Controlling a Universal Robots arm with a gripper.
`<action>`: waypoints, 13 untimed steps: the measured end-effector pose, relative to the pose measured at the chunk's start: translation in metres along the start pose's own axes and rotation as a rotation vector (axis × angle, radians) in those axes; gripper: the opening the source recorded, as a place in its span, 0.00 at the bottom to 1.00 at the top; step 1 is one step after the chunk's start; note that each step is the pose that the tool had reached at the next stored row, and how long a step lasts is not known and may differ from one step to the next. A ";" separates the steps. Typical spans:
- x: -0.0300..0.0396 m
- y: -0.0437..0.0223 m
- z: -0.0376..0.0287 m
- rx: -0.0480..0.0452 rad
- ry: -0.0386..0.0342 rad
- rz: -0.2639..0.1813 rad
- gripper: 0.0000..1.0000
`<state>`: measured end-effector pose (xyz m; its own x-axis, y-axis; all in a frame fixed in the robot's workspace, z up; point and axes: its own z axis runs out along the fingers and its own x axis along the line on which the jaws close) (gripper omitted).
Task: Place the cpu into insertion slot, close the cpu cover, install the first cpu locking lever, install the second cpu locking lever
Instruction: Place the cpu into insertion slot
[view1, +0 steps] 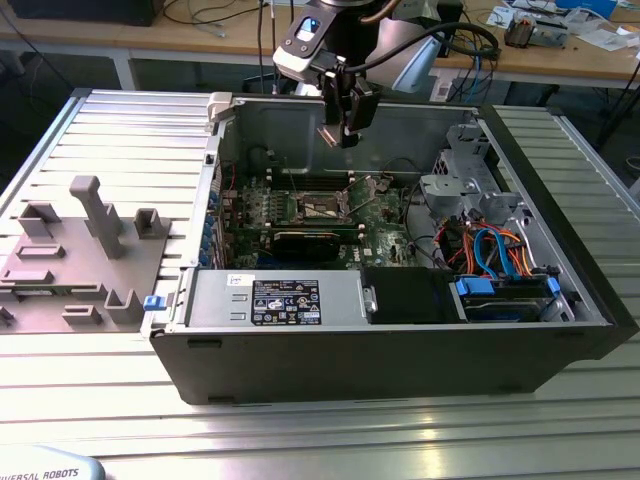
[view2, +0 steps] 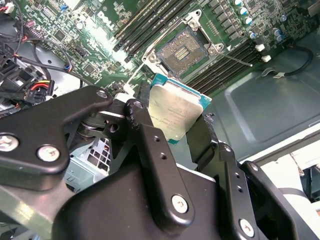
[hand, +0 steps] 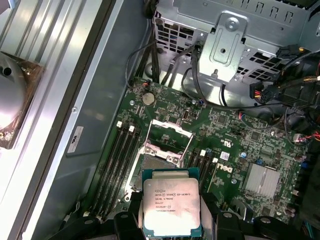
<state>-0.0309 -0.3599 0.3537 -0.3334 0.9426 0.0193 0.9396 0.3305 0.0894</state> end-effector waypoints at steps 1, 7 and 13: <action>0.0000 0.0000 0.0000 0.0000 0.0000 0.001 0.54; 0.0000 0.0000 0.0000 -0.0001 -0.0004 0.005 0.54; 0.0000 0.0000 0.0000 -0.0001 -0.0008 0.009 0.54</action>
<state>-0.0309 -0.3598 0.3537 -0.3245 0.9457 0.0193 0.9426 0.3217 0.0893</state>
